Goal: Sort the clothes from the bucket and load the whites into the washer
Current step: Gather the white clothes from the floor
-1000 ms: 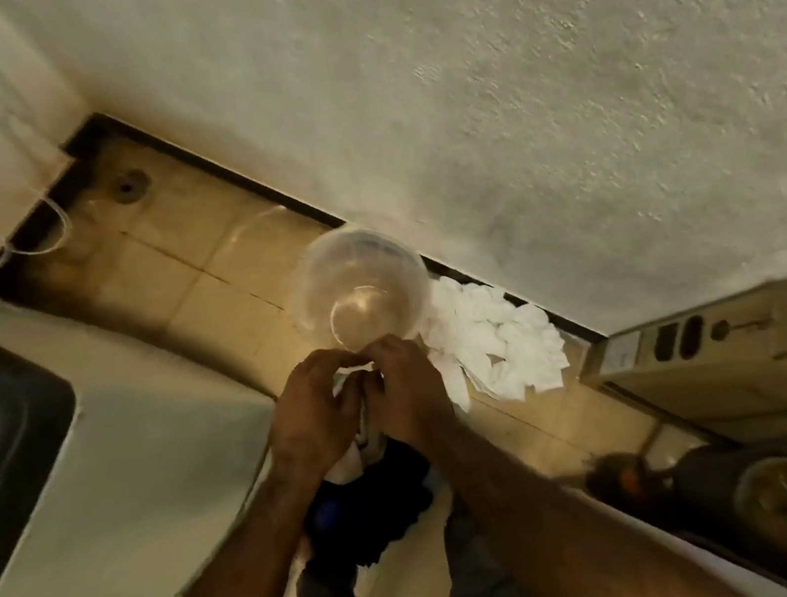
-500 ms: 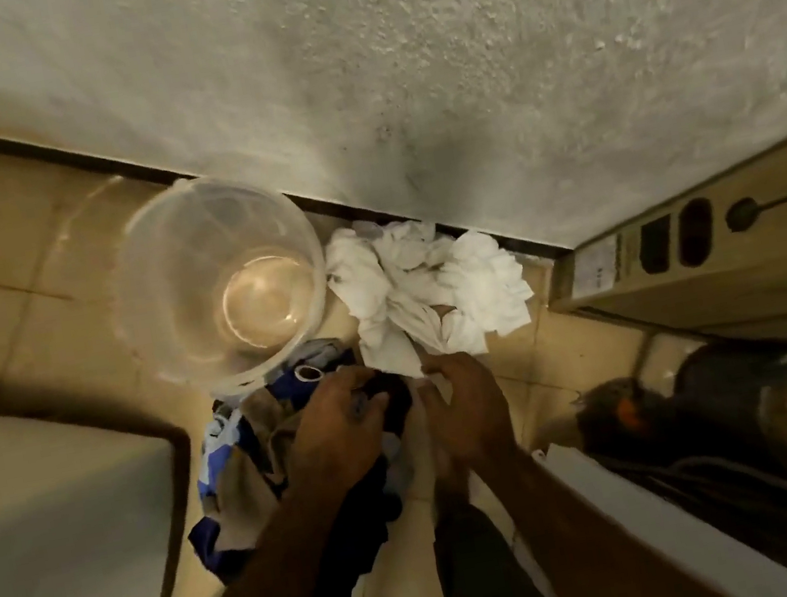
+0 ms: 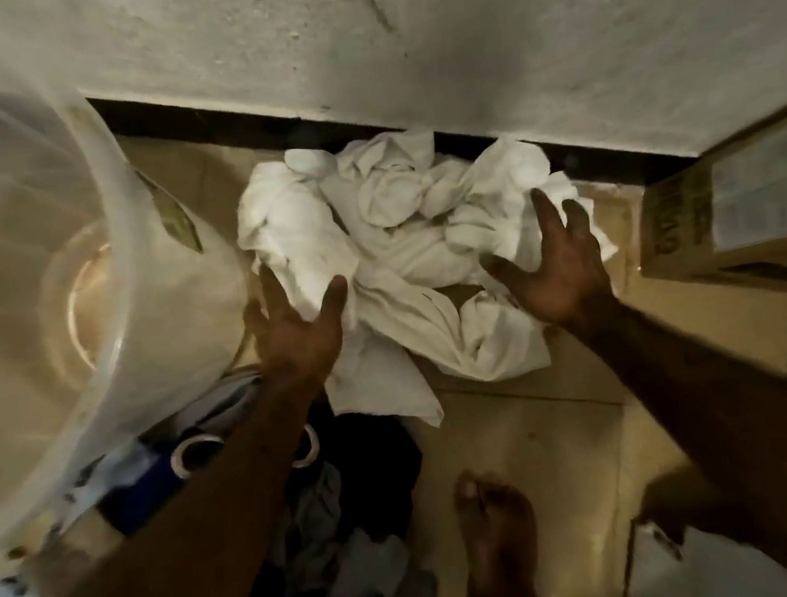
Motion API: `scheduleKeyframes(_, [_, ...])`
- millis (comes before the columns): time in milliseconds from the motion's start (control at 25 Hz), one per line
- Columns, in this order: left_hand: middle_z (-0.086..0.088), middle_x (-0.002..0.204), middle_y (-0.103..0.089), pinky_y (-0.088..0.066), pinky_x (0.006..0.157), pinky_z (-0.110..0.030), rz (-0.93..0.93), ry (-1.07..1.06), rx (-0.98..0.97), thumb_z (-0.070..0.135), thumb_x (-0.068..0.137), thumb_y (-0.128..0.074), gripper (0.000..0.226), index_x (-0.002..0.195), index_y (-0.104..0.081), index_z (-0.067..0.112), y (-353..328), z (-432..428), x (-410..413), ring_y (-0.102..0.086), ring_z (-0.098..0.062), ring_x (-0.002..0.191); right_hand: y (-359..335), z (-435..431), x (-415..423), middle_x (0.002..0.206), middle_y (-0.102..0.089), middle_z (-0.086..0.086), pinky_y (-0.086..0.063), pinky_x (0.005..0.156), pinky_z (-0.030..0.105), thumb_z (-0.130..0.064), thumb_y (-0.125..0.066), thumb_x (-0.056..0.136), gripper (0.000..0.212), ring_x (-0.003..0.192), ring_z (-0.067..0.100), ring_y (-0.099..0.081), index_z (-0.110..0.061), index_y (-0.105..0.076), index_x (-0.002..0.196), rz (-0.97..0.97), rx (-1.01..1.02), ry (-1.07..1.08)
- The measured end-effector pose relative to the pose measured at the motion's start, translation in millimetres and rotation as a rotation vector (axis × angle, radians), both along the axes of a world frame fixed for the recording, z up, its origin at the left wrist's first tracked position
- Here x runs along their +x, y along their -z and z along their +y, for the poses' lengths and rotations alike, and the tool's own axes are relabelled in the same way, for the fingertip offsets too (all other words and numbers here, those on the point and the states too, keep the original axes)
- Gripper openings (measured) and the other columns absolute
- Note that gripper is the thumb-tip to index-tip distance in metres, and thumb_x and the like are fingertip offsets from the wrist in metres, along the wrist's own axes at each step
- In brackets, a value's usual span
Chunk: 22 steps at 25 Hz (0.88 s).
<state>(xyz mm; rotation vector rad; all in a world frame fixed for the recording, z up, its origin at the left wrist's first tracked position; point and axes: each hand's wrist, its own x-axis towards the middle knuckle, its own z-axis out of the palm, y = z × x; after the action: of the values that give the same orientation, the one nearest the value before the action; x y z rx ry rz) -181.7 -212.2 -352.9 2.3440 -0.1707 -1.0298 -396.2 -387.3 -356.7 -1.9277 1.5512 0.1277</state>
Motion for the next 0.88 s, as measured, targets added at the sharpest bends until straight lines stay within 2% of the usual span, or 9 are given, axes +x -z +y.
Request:
scheduleKeyframes(120, [-0.01,0.163,-0.027,-0.035,0.119,-0.048,0.031,0.016,-0.084,0.064,0.085,-0.064,0.097,0.16,-0.013,0.029,37.1,-19.4,28.7,-0.035,-0.029,0.146,40.8,-13.1,22.2,0.169,-0.01,0.008,-0.025,0.12,0.051,-0.078,-0.063,0.076,0.108,0.153,0.037,-0.018,-0.038,-0.008,0.159,-0.003,0.098,-0.021])
scheduleKeyframes(240, [0.0,0.15,-0.05,-0.04,0.114,-0.049,0.368,-0.115,-0.239,0.057,0.092,-0.06,0.067,0.15,-0.042,0.029,45.7,-39.2,12.3,-0.05,-0.023,0.135,51.8,3.7,38.2,0.158,-0.039,0.008,-0.032,0.118,0.045,-0.069,-0.064,0.081,0.091,0.145,0.032,-0.036,-0.026,-0.032,0.155,-0.047,0.089,-0.088])
scheduleKeyframes(320, [0.002,0.142,-0.057,-0.04,0.114,-0.044,0.521,-0.104,-0.291,0.052,0.097,-0.055,0.056,0.145,-0.049,0.025,45.6,-40.9,-20.1,-0.054,-0.024,0.132,43.3,24.0,44.0,0.14,-0.061,0.003,-0.045,0.109,0.041,-0.06,-0.067,0.084,0.068,0.13,0.025,-0.055,-0.022,-0.057,0.139,-0.197,0.119,-0.192])
scheduleKeyframes(400, [0.0,0.14,-0.056,-0.039,0.113,-0.039,0.367,-0.01,-0.159,0.058,0.098,-0.048,0.057,0.141,-0.055,0.02,39.9,-37.7,-36.1,-0.052,-0.026,0.132,29.2,30.7,38.9,0.122,-0.072,-0.001,-0.051,0.1,0.041,-0.046,-0.071,0.087,0.039,0.117,0.021,-0.065,-0.022,-0.072,0.118,-0.278,0.137,-0.176])
scheduleKeyframes(520, [-0.02,0.139,-0.049,-0.042,0.108,-0.048,-0.317,0.144,0.176,0.07,0.092,-0.044,0.071,0.126,-0.063,0.01,31.8,-33.3,-9.9,-0.048,-0.04,0.127,13.4,26.8,9.2,0.108,-0.071,0.012,-0.049,0.087,0.036,-0.04,-0.068,0.09,0.029,0.106,0.032,-0.064,-0.013,-0.075,0.095,-0.232,-0.262,0.071])
scheduleKeyframes(600, [-0.018,0.147,-0.039,-0.046,0.102,-0.053,-0.509,0.082,0.04,0.068,0.084,-0.056,0.075,0.134,-0.052,0.014,22.7,-47.5,15.5,-0.043,-0.042,0.129,11.8,33.6,-12.0,0.121,-0.061,0.018,-0.04,0.084,0.029,-0.055,-0.067,0.086,0.049,0.112,0.04,-0.06,-0.012,-0.066,0.11,-0.053,-0.323,0.445])
scheduleKeyframes(680, [-0.017,0.158,-0.024,-0.04,0.107,-0.055,-0.459,0.218,-0.023,0.072,0.077,-0.062,0.093,0.153,-0.029,0.028,24.3,-76.9,32.4,-0.031,-0.043,0.14,15.6,55.0,-18.1,0.145,-0.043,0.02,-0.048,0.096,0.044,-0.067,-0.069,0.081,0.085,0.127,0.045,-0.05,-0.017,-0.041,0.143,0.081,0.119,0.838])
scheduleKeyframes(760, [-0.017,0.163,-0.015,-0.028,0.118,-0.054,-0.244,0.386,0.02,0.083,0.074,-0.056,0.105,0.158,-0.011,0.038,30.8,-102.8,33.9,-0.023,-0.042,0.147,16.8,72.8,-10.1,0.158,-0.03,0.017,-0.046,0.104,0.052,-0.071,-0.066,0.081,0.099,0.137,0.044,-0.042,-0.027,-0.02,0.157,0.048,0.362,0.906])
scheduleKeyframes(880, [-0.012,0.16,-0.027,-0.022,0.121,-0.054,-0.029,0.481,0.113,0.096,0.067,-0.038,0.104,0.155,-0.023,0.044,40.5,-106.2,20.8,-0.026,-0.04,0.147,23.0,63.0,24.2,0.159,-0.039,0.005,-0.04,0.111,0.044,-0.069,-0.059,0.087,0.086,0.142,0.032,-0.043,-0.033,-0.027,0.157,-0.292,0.336,0.863])
